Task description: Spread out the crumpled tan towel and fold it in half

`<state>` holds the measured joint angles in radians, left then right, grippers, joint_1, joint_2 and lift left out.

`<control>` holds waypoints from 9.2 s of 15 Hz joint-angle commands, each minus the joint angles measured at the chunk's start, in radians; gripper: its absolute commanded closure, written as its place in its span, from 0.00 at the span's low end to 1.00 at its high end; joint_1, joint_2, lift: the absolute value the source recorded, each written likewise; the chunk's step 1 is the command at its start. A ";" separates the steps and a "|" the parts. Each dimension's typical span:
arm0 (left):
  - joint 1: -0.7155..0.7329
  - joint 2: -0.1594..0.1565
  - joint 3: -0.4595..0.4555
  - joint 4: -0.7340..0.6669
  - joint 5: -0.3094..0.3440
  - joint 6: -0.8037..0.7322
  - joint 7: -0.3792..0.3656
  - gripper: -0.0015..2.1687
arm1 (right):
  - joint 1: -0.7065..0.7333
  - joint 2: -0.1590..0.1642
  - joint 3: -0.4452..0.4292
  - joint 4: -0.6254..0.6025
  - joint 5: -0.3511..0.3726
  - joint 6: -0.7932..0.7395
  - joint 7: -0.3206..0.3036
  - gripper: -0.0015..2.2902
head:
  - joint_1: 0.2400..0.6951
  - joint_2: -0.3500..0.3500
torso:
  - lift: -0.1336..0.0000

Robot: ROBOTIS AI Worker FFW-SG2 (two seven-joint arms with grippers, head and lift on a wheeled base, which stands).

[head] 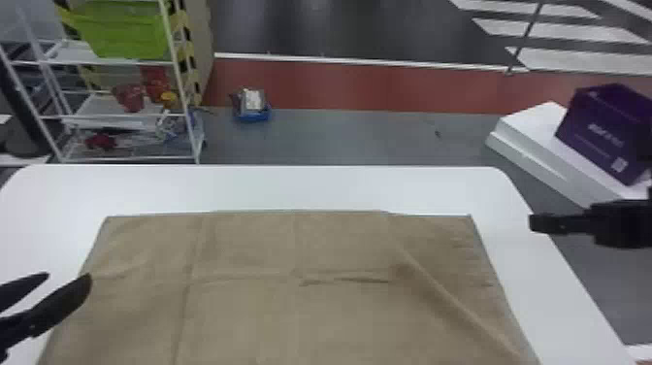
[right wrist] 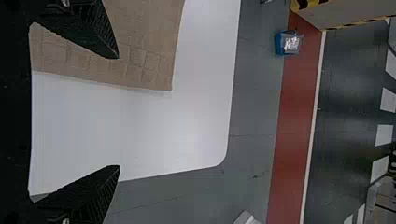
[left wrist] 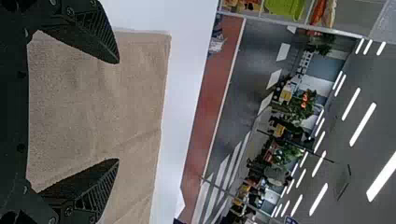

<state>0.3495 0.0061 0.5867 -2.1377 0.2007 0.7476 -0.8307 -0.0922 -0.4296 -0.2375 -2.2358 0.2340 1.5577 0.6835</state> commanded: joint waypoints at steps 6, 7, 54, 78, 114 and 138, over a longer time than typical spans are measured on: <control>-0.234 -0.009 -0.077 0.176 -0.129 -0.058 -0.036 0.07 | 0.005 0.227 0.018 0.139 0.177 -0.037 -0.131 0.02 | 1.00 0.35 | 0.07; -0.277 -0.009 -0.077 0.220 -0.155 -0.058 -0.045 0.07 | 0.012 0.227 0.017 0.156 0.197 -0.067 -0.133 0.02 | 1.00 0.34 | 0.07; -0.701 0.189 -0.321 0.835 -0.688 -0.101 -0.044 0.30 | 0.020 0.221 -0.036 0.169 0.191 -0.089 -0.108 0.02 | 1.00 0.39 | 0.07; -0.615 0.187 -0.285 0.746 -0.672 -0.104 -0.070 0.50 | -0.383 0.259 0.084 0.782 0.238 -0.325 -0.128 0.10 | 1.00 0.44 | 0.07; -0.452 0.190 -0.097 0.637 -0.466 -0.334 -0.179 0.50 | 0.045 0.180 0.063 0.335 0.248 -0.650 0.398 0.62 | 1.00 0.63 | 0.07; -0.095 0.267 0.185 0.555 -0.345 -1.368 -0.637 0.49 | 0.350 0.081 -0.264 0.094 0.033 -0.712 0.683 0.62 | 1.00 0.62 | 0.07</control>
<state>0.2378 0.2660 0.7542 -1.5830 -0.1577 -0.5925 -1.4658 0.2504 -0.3396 -0.4697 -2.1398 0.2783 0.8479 1.3637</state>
